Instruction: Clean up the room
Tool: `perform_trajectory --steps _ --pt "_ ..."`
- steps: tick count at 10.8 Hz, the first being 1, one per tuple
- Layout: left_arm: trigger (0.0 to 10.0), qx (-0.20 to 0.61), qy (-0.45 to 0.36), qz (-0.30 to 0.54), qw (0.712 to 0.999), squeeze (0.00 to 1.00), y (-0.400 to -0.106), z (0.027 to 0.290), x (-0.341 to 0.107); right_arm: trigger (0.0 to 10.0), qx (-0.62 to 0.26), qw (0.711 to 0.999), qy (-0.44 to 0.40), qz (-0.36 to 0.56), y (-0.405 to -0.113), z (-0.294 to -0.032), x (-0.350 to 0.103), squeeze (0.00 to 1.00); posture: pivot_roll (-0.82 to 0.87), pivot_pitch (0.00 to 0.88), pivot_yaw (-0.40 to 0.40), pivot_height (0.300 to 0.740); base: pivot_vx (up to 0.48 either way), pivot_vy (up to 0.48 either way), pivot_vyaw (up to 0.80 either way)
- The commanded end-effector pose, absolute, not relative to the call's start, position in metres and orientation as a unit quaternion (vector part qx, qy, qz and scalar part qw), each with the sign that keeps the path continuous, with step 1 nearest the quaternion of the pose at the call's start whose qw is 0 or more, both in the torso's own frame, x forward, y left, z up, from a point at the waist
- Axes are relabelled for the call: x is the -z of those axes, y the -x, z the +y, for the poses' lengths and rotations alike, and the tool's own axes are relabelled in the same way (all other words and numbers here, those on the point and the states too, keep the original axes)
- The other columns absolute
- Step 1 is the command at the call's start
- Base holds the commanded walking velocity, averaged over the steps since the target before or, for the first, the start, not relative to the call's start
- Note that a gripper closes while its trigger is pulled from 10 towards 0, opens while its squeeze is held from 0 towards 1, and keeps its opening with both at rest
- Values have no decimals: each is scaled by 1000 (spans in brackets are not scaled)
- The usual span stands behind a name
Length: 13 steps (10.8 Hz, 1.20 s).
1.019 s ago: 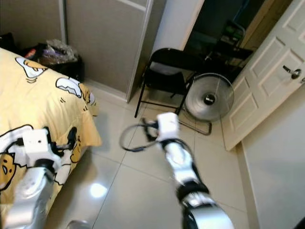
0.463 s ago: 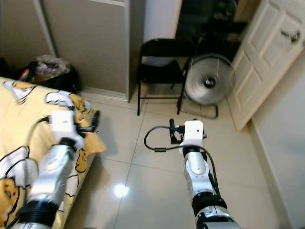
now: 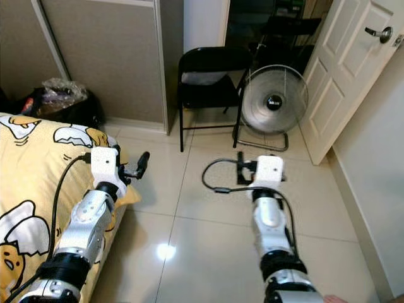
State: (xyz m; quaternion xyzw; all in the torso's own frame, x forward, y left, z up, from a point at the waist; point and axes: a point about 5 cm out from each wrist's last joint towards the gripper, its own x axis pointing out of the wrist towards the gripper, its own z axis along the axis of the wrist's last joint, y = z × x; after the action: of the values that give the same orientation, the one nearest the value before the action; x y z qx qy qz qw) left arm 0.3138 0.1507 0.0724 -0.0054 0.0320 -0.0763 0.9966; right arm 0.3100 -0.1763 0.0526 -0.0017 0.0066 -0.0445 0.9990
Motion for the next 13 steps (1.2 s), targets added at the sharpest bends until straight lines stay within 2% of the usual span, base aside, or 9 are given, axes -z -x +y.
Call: perform_trajectory --steps 1,2,3,6,10,11,12,13 --pt "10000 82 -3 29 996 0 -318 146 -74 10000 50 999 -5 4 -313 -180 -57 0 6 0 -13 740 0 0 0" --pt "10000 70 -5 32 997 0 -319 148 -73 10000 57 998 6 4 -314 -182 -58 0 6 0 -16 740 0 0 0" --pt "10000 57 7 25 998 1000 -320 153 -74 10000 46 999 -19 -15 -314 -181 -63 1000 9 0 -23 740 0 0 0" --pt "10000 34 32 29 998 1000 -322 151 -71 10000 52 998 -21 -20 -312 -183 -63 1000 2 0 -34 740 0 0 0" --pt "10000 47 23 29 998 1000 -324 146 -71 10000 17 1000 2 -23 -307 -180 -60 1000 3 0 -35 740 0 0 0" --pt "10000 72 26 12 997 0 -322 144 -74 10000 -19 999 34 -33 -308 -170 -63 196 12 0 -39 740 0 0 0" --pt "10000 66 15 14 998 0 -323 145 -74 10000 -15 999 27 -34 -310 -169 -65 0 20 0 -41 740 0 0 769" --pt "10000 66 7 9 998 0 -324 145 -75 10000 -9 999 26 -30 -311 -170 -65 0 26 0 -41 740 0 0 769"
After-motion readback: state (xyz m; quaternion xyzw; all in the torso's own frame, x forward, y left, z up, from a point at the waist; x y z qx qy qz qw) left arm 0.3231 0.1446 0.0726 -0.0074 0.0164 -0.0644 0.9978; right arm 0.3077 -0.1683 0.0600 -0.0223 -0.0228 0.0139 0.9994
